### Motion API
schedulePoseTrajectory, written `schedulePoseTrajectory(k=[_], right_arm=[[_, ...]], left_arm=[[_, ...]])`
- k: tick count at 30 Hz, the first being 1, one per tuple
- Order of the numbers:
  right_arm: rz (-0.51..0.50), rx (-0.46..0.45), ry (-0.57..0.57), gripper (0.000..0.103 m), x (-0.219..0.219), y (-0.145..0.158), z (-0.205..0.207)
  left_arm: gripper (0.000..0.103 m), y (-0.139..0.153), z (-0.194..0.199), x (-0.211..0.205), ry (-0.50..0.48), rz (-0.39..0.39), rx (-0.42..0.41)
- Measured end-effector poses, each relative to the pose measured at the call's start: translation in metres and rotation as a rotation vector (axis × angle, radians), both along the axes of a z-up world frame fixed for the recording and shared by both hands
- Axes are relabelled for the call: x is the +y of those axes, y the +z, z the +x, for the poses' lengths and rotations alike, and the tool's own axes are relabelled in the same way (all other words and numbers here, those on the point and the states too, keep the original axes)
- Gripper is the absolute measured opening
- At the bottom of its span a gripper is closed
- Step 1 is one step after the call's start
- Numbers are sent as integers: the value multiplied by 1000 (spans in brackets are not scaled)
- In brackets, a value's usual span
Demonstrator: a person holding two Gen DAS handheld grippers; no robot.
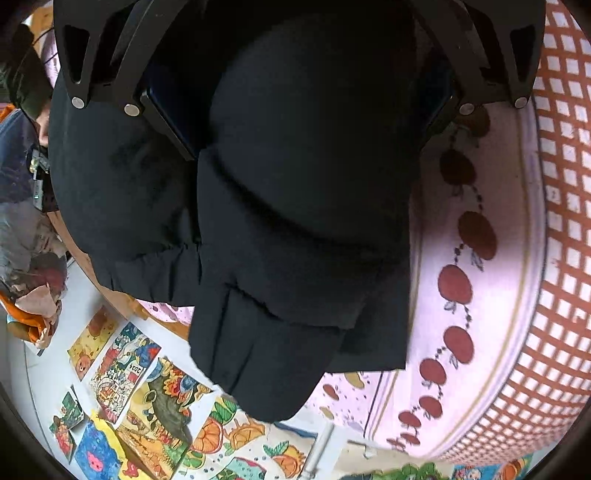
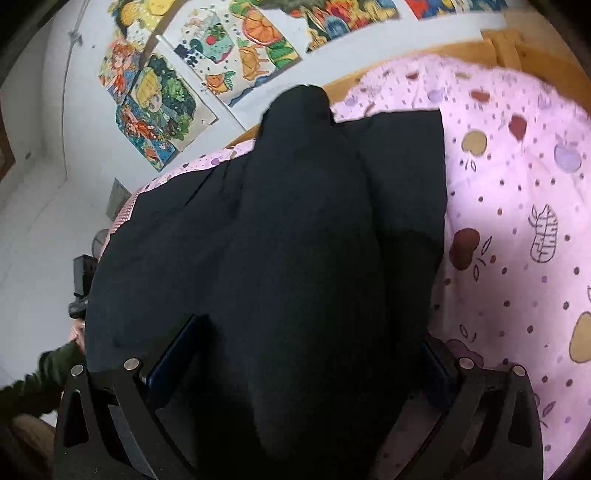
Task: Fold large clothes
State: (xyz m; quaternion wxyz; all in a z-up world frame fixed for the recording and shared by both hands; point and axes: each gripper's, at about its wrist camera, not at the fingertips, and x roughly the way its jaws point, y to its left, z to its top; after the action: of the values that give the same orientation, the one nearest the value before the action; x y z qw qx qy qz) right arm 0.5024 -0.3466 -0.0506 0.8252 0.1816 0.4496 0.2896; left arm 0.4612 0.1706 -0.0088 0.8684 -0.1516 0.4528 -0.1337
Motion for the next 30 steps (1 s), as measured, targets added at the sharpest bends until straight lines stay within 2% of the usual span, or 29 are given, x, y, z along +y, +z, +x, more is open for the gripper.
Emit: schedulePoseTrajectory(k=[5,14,19,21,25,30], right_arm=[[-11,25,0,102,4,-7,0],[46,22,-11,102,1,-14,3],[45,24,-11,102,2,-14,4],[41,28,-12,102,3,-13,4],[4,35,-29,102,5,-4,1],[-23,61,-25,102,11,10,-4]], left_arm=[[103,-2,3,-1,-4,-10,13],[103,-5,1,-2,5,1,-4],[103,-6,2,-6,9,7,1],[103,-6,6,-7,9,11,15],[103,-1,16,-11,18,39,95],[102,3,13,-12,49,15,130]])
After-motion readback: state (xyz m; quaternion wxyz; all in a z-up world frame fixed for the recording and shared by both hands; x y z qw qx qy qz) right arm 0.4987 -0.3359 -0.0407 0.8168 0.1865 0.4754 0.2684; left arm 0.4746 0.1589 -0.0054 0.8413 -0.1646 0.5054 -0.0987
